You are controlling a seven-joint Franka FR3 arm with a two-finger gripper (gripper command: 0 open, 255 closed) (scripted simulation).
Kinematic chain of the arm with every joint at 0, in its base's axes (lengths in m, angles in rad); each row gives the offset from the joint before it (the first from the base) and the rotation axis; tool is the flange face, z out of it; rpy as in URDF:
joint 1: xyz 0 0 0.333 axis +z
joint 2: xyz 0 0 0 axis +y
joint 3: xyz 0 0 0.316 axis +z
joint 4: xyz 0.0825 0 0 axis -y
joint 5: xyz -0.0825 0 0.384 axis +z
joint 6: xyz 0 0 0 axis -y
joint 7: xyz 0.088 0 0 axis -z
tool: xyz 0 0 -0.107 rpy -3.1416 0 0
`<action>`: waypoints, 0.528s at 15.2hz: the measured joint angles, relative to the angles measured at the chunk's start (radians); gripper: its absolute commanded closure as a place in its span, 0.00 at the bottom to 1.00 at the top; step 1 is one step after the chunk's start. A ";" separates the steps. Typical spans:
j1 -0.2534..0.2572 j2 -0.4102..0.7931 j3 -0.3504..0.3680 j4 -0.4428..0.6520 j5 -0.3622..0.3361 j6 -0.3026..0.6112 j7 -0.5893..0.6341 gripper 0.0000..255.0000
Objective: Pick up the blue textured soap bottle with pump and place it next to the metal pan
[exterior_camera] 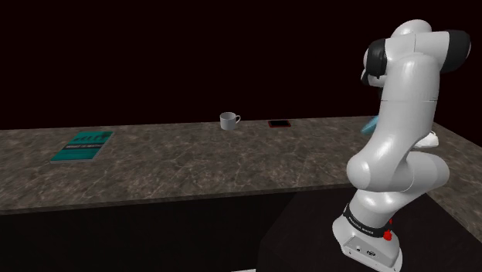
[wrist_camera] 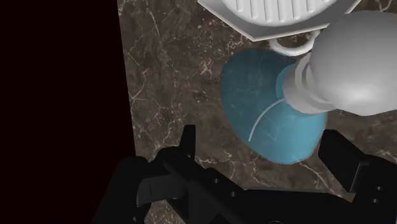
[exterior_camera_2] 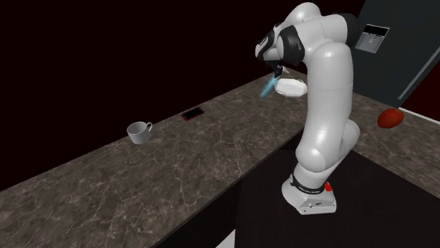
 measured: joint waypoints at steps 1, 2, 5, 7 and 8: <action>0.013 -0.020 -0.012 0.002 -0.017 -0.019 0.011 0.00; 0.021 -0.037 -0.020 -0.007 -0.029 -0.025 0.016 0.00; 0.029 -0.048 -0.026 -0.011 -0.039 -0.031 0.023 0.00; 0.030 -0.050 -0.027 -0.012 -0.041 -0.032 0.024 0.00; 0.030 -0.050 -0.027 -0.012 -0.041 -0.032 0.024 0.00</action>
